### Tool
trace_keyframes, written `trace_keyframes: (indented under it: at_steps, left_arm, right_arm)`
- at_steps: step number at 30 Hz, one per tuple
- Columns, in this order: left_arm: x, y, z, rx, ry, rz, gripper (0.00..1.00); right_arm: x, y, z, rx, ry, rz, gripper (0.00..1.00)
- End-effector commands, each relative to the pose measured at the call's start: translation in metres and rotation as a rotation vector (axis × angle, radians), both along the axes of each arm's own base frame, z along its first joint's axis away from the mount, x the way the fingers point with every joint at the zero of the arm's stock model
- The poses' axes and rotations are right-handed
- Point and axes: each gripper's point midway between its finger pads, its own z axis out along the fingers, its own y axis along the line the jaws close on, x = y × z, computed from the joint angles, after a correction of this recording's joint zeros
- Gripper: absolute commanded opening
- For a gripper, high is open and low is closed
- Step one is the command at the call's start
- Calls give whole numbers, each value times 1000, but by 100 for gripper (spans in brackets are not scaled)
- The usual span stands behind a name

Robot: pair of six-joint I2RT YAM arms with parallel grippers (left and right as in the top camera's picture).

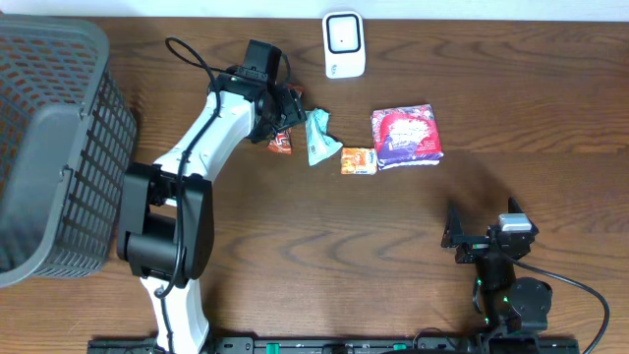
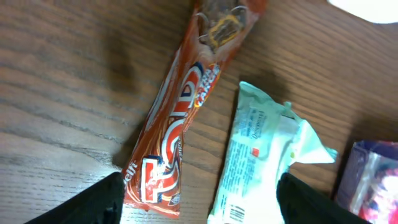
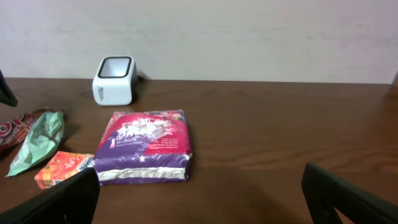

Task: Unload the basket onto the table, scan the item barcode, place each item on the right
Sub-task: 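Carry the candy bar out and set it left of the green packet, then park the left arm by the basket and move the right gripper forward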

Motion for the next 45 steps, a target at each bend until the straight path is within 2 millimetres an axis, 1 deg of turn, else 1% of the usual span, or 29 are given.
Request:
trace_keyframes:
  at_steps: [1, 5, 9, 11, 12, 13, 16, 19, 21, 24, 27, 45]
  left_arm:
    - [1, -2, 56, -20, -127, -55, 81]
    - [-12, 1, 109, -40, -211, -56, 83]
    - [-43, 14, 155, -7, -272, -95, 87]
    - [-59, 28, 172, 53, -294, -93, 88]
    - [-66, 36, 178, 85, -301, -84, 100]
    - [-82, 50, 185, 139, -291, -74, 98]
    - [-109, 69, 192, 211, -255, -50, 98]
    - [-134, 90, 193, 293, -208, -23, 98]
    - [-143, 99, 193, 334, -187, -10, 98]
    - [-151, 103, 188, 348, -148, -8, 98]
    - [-154, 104, 185, 351, -130, -10, 98]
    - [-154, 104, 185, 352, -129, -10, 98]
  right_arm:
    - [0, 0, 0, -11, -2, 2, 99]
    - [0, 0, 0, -11, -2, 2, 99]
    - [0, 0, 0, -11, -2, 2, 99]
    - [0, 0, 0, -11, -2, 2, 99]
    - [0, 1, 0, -11, -2, 2, 99]
    - [0, 0, 0, -11, -2, 2, 99]
    - [0, 0, 0, -11, -2, 2, 99]
    - [0, 0, 0, -11, -2, 2, 99]
    - [0, 0, 0, -11, -2, 2, 99]
    - [0, 0, 0, -11, -2, 2, 99]
    - [0, 0, 0, -11, -2, 2, 99]
    - [0, 0, 0, -11, -2, 2, 99]
